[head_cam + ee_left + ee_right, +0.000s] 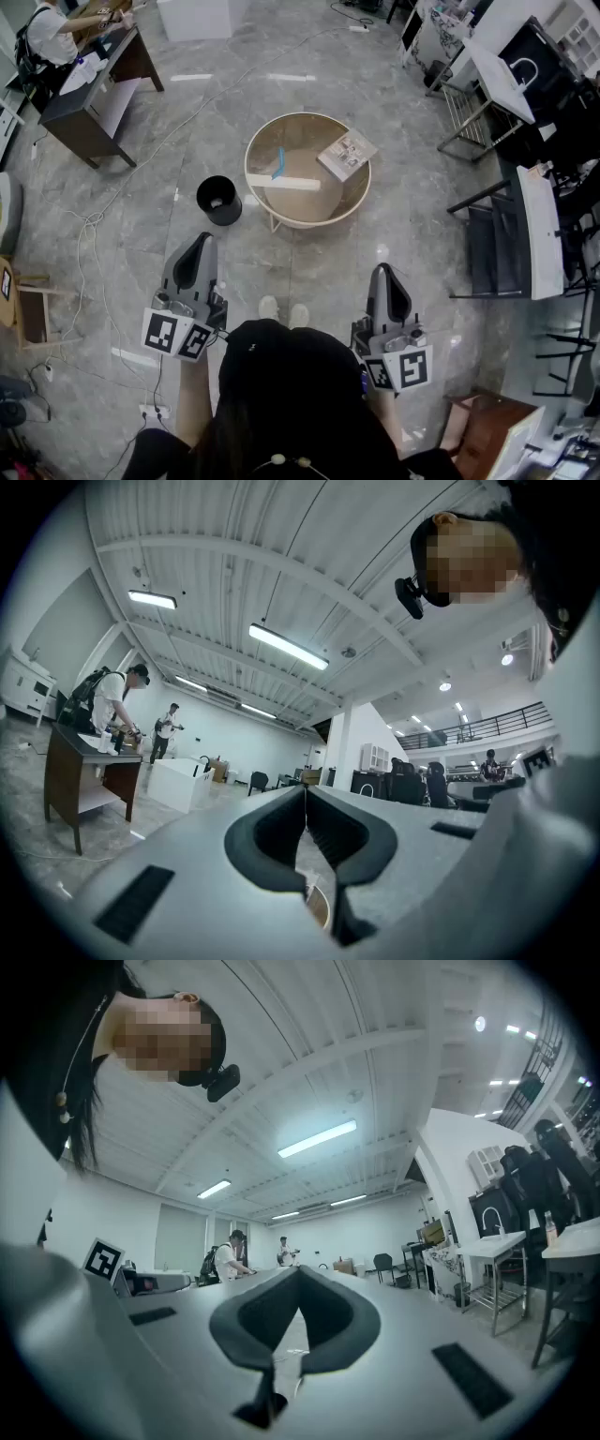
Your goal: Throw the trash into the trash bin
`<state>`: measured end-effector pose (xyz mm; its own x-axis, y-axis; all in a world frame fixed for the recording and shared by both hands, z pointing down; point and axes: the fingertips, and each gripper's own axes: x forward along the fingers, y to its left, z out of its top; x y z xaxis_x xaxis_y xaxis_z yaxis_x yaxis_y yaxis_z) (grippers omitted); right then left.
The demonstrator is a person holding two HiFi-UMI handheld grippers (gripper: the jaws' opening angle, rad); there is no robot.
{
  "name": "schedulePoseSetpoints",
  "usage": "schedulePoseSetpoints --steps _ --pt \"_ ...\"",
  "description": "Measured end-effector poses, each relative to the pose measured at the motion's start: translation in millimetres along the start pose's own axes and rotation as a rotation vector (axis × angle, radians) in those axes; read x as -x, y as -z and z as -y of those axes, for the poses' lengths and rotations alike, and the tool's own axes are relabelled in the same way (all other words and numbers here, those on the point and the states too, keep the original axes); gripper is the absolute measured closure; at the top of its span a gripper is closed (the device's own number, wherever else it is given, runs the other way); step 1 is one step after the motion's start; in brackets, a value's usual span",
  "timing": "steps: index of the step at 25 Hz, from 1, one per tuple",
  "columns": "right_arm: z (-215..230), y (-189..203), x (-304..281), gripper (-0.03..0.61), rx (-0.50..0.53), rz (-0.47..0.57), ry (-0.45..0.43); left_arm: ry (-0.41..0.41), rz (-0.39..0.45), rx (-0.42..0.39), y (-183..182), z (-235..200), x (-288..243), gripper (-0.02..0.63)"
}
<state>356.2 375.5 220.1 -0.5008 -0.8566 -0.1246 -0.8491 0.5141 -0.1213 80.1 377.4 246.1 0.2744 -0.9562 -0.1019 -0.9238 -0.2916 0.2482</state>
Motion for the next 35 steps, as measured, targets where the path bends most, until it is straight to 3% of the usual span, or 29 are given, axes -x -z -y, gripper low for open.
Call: schedulePoseSetpoints --steps 13,22,27,35 --pt "-29 25 -29 0.575 -0.015 -0.049 -0.037 -0.004 -0.012 -0.027 2 -36 8 0.606" --pt "-31 90 -75 0.544 -0.045 -0.227 -0.086 -0.037 -0.049 -0.033 14 -67 -4 0.606" --pt "-18 124 -120 0.513 -0.079 -0.284 -0.105 -0.068 -0.086 -0.006 32 -92 -32 0.606" --pt "33 198 -231 0.485 -0.137 -0.431 -0.137 -0.124 -0.124 0.000 46 -147 -123 0.606"
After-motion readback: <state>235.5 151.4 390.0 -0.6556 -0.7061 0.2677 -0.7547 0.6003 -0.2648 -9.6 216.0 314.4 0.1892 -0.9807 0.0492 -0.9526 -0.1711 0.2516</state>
